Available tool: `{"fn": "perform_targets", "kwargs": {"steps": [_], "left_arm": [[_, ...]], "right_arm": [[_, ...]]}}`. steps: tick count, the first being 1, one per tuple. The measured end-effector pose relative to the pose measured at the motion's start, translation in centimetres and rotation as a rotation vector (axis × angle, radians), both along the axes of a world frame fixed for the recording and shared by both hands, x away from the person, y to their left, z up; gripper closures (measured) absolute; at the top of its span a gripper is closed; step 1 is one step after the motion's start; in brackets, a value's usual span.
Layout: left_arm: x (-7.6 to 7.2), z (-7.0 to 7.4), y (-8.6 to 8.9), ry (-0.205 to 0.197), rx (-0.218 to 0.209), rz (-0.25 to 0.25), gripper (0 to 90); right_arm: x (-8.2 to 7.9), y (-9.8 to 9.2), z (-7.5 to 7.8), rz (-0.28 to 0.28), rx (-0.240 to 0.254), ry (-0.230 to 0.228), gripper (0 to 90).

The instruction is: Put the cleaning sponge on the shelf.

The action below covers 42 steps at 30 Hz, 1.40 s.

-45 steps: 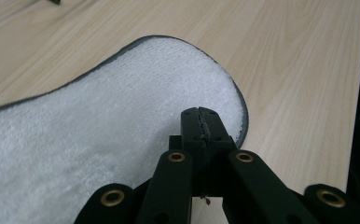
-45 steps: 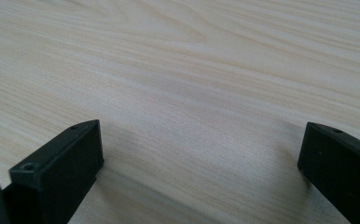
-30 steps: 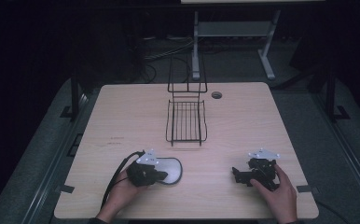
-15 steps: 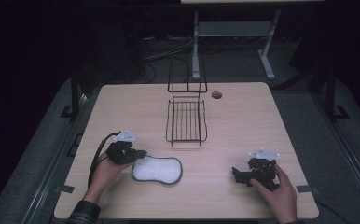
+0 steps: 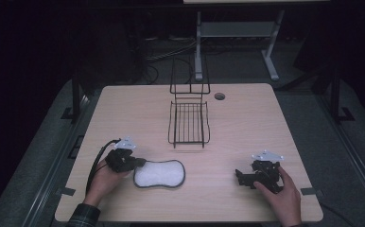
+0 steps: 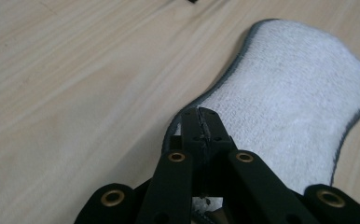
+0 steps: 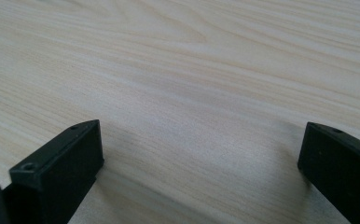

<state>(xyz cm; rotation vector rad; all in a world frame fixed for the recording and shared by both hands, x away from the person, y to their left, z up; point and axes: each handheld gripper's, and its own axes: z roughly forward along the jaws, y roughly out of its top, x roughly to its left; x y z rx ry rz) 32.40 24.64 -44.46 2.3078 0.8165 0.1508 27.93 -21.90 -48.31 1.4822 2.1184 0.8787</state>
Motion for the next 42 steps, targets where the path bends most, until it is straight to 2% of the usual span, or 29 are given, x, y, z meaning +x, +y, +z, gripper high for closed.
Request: {"fn": "perform_targets", "kwargs": {"steps": [4, 5, 6, 10, 14, 16, 18, 20, 21, 22, 23, 25, 28, 32, 35, 42], "left_arm": [[-1.3, 0.0, 0.5, 0.008, -0.010, 0.005, 89.6], [-2.0, 0.0, 0.7, 0.012, -0.009, 0.005, 89.6], [-2.0, 0.0, 0.7, 0.012, -0.009, 0.005, 89.6], [-3.6, 0.0, 1.2, 0.005, -0.007, 0.012, 89.6], [-3.9, 0.2, 1.5, 0.003, -0.030, 0.029, 89.5], [-3.7, 0.5, 1.4, -0.003, -0.064, 0.035, 86.6], [-3.3, 0.8, 1.1, -0.005, -0.097, 0.038, 80.7], [-3.0, 1.0, 0.8, -0.017, -0.113, 0.040, 71.4], [-2.8, 1.0, 0.5, -0.013, -0.122, 0.039, 59.4], [-2.6, 1.0, 0.3, -0.006, -0.125, 0.032, 54.6], [-2.4, 0.9, 0.0, -0.010, -0.127, 0.033, 54.6], [-2.1, 0.7, -0.6, 0.010, -0.139, 0.012, 46.1], [-2.0, 0.3, -1.6, 0.016, -0.131, -0.028, 34.3], [-2.0, -0.3, -2.6, 0.025, -0.102, -0.054, 19.0], [-2.0, -0.9, -3.5, 0.018, -0.075, -0.066, 13.3], [-2.1, -1.3, -4.4, 0.015, -0.068, -0.095, 12.9]], "right_arm": [[0.0, 0.0, 0.0, 0.000, 0.000, 0.000, 0.0], [0.0, 0.0, 0.0, 0.000, 0.000, 0.000, 0.0], [0.0, 0.0, 0.0, 0.000, 0.000, 0.000, 0.0], [0.0, 0.0, 0.0, 0.000, 0.001, 0.000, 0.0], [0.0, 0.0, 0.0, 0.000, 0.001, 0.000, 0.0], [0.0, 0.0, 0.0, 0.000, 0.001, 0.000, 0.0], [0.0, 0.0, 0.0, -0.001, 0.001, 0.000, 0.0], [0.0, 0.0, 0.0, 0.000, 0.000, -0.001, 0.0], [0.0, 0.0, 0.0, 0.000, 0.000, -0.001, 0.0], [0.0, 0.0, 0.0, 0.000, 0.000, -0.001, 0.0], [0.0, 0.0, 0.0, 0.000, 0.000, -0.001, 0.0], [0.0, 0.0, 0.0, 0.000, 0.000, -0.001, 0.0], [0.0, 0.0, 0.0, 0.000, 0.000, -0.001, 0.0], [0.0, 0.0, 0.0, 0.000, 0.000, -0.001, 0.0], [0.0, 0.0, 0.0, 0.000, 0.000, -0.001, 0.0], [0.0, 0.0, 0.0, 0.000, -0.001, -0.001, 0.0]]}}
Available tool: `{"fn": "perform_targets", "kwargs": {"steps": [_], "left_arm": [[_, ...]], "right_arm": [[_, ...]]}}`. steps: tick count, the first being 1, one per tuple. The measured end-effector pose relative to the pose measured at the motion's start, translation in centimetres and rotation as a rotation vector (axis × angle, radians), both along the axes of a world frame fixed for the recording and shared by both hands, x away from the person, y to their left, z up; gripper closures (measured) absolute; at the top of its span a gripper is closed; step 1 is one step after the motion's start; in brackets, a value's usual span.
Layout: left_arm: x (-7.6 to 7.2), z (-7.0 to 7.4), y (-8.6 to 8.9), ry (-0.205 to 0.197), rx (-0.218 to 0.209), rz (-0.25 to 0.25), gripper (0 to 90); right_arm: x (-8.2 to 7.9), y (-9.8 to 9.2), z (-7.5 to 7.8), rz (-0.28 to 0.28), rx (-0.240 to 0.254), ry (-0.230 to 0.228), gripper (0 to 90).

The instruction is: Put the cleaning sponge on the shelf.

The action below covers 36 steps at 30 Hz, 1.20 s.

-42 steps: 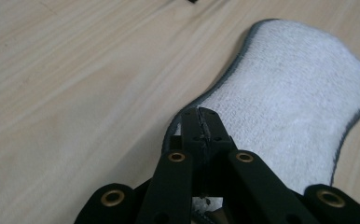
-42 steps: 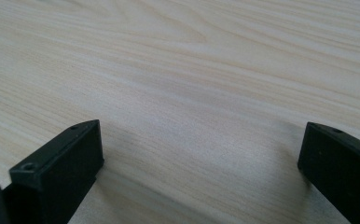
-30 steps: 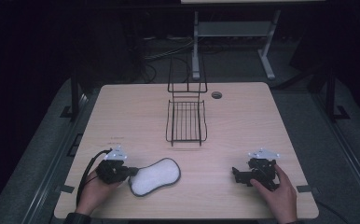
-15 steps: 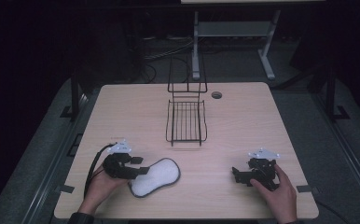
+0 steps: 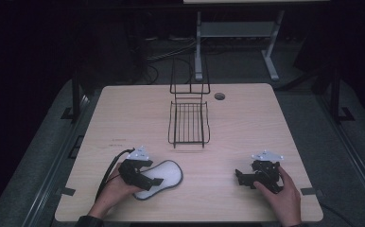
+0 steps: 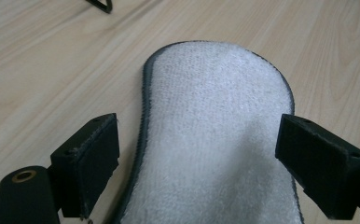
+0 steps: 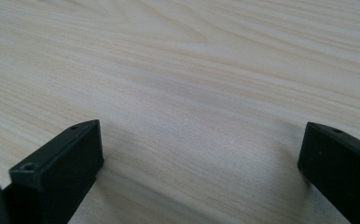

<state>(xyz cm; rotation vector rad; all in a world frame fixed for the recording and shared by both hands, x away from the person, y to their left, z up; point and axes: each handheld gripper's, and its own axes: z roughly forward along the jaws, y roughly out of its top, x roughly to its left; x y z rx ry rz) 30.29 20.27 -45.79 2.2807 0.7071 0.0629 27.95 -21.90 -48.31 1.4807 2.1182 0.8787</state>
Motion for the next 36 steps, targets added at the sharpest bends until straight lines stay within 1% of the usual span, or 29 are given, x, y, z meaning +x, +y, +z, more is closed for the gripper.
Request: {"fn": "perform_targets", "kwargs": {"steps": [9, 12, 15, 20, 21, 22, 26, 29, 31, 36], "left_arm": [[-0.1, -0.6, -0.3, 0.007, 0.021, -0.009, 12.7], [-0.2, -0.7, -0.4, -0.006, 0.025, -0.009, 12.6], [-0.3, -0.6, -0.5, -0.011, 0.045, -0.020, 12.6], [-0.4, -0.5, -0.7, -0.024, 0.071, -0.020, 13.4], [-0.4, -0.5, -0.7, -0.022, 0.074, -0.030, 14.4], [-0.4, -0.4, -0.7, -0.023, 0.073, -0.039, 17.5], [-0.4, -0.3, -0.6, -0.023, 0.067, -0.057, 22.4], [-0.3, -0.2, -0.4, -0.002, 0.059, -0.064, 26.1], [-0.3, 0.0, -0.3, -0.005, 0.048, -0.066, 29.3], [-0.5, 0.8, 0.1, -0.034, 0.026, -0.074, 39.8]], "right_arm": [[0.0, 0.0, 0.0, 0.000, 0.000, 0.000, 0.0], [0.0, 0.0, 0.0, 0.000, 0.000, 0.000, 0.0], [0.0, 0.0, 0.0, 0.000, 0.000, 0.000, 0.0], [0.0, 0.0, 0.0, -0.001, 0.000, 0.001, 0.0], [0.0, 0.0, 0.0, 0.000, 0.000, 0.000, 0.0], [0.0, 0.0, 0.0, -0.001, 0.000, 0.000, 0.0], [0.0, 0.0, 0.0, 0.000, 0.000, 0.000, 0.0], [0.0, 0.0, 0.0, -0.001, 0.001, 0.001, 0.0], [0.0, 0.0, 0.0, 0.000, 0.000, 0.000, 0.0], [0.0, 0.0, 0.0, 0.000, 0.001, 0.000, 0.0]]}}
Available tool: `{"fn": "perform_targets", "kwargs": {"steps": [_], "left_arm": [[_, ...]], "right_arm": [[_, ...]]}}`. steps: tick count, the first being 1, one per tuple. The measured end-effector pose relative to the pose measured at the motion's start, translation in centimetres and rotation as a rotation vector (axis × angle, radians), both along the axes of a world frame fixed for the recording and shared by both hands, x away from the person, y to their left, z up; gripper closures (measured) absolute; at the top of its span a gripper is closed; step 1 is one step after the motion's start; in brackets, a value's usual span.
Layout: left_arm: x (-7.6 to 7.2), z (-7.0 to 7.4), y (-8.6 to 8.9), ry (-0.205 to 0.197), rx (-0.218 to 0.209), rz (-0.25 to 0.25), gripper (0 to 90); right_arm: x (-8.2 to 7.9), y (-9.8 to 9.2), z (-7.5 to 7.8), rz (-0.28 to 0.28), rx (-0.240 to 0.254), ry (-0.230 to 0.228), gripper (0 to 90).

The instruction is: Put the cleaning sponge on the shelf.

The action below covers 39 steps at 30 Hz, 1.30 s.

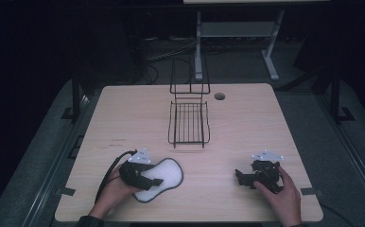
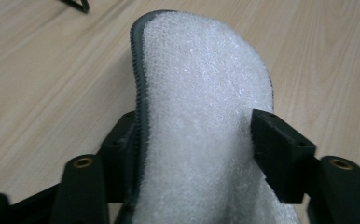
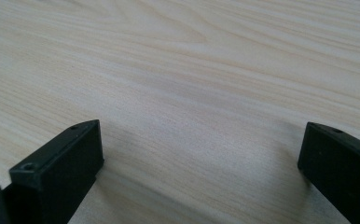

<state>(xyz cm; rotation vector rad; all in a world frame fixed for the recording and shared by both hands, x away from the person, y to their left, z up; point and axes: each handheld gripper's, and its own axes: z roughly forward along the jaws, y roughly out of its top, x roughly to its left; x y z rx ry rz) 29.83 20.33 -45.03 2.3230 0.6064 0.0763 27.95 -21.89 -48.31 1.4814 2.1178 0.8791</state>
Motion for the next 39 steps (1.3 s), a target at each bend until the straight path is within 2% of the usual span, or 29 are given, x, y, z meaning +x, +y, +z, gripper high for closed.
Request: {"fn": "perform_targets", "kwargs": {"steps": [15, 19, 25, 32, 39], "left_arm": [[-0.1, 1.7, 1.3, 0.021, -0.112, -0.011, 65.2], [-0.1, 2.1, 1.5, 0.030, -0.126, -0.014, 67.4], [-0.3, 2.7, 2.0, 0.046, -0.174, -0.003, 73.0], [-0.3, 3.2, 2.3, 0.060, -0.186, 0.003, 76.6], [-0.3, 3.7, 2.5, 0.054, -0.177, 0.016, 77.0]], "right_arm": [[0.0, 0.0, 0.0, 0.000, 0.000, 0.000, 0.0], [0.0, 0.0, 0.0, 0.000, 0.000, 0.000, 0.0], [0.0, 0.0, 0.0, 0.000, 0.000, 0.000, 0.0], [0.0, 0.0, 0.0, 0.001, -0.001, 0.000, 0.0], [0.0, 0.0, 0.0, 0.001, -0.001, 0.000, 0.0]]}}
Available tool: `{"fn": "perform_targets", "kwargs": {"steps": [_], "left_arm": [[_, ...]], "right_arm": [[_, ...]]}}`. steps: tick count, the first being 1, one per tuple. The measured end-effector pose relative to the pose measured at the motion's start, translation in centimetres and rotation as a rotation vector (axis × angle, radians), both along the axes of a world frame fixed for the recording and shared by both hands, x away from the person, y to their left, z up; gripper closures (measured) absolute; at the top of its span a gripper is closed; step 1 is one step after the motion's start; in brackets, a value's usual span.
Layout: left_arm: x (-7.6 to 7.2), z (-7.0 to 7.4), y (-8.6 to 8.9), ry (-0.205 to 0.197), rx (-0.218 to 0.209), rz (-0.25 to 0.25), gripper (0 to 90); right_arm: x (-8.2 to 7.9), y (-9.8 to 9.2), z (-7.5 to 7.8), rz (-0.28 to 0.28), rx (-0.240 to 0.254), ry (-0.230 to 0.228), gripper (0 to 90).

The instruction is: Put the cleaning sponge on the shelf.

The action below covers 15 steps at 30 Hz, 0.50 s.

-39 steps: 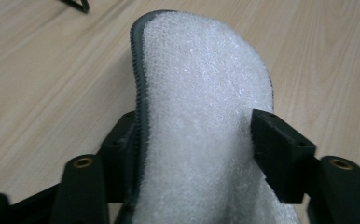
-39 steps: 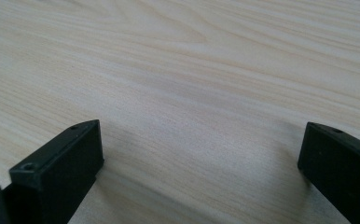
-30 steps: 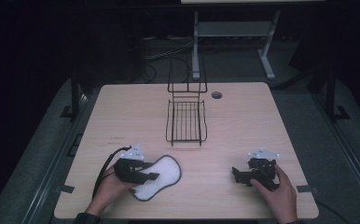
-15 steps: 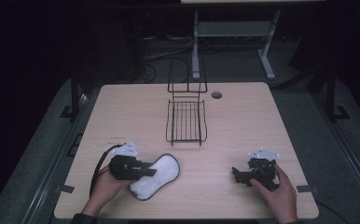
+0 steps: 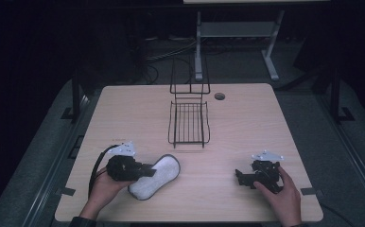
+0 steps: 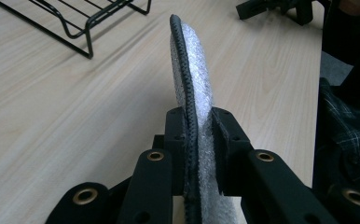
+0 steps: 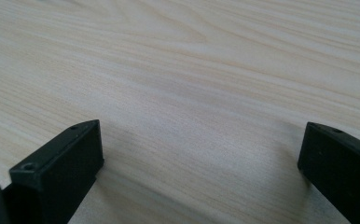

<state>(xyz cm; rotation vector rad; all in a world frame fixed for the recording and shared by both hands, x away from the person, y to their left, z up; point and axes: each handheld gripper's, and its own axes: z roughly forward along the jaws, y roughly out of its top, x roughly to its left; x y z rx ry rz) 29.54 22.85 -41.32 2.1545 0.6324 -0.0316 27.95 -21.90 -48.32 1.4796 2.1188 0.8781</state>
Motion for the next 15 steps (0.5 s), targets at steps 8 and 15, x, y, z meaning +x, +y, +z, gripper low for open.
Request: {"fn": "perform_targets", "kwargs": {"steps": [8, 15], "left_arm": [[0.4, 1.1, 0.6, -0.026, -0.002, 0.031, 77.1], [0.9, 1.9, 0.7, -0.041, -0.011, 0.043, 77.2]], "right_arm": [[0.0, 0.0, 0.0, 0.000, 0.000, 0.000, 0.0], [0.0, 0.0, 0.0, 0.000, 0.001, 0.001, 0.0]]}}
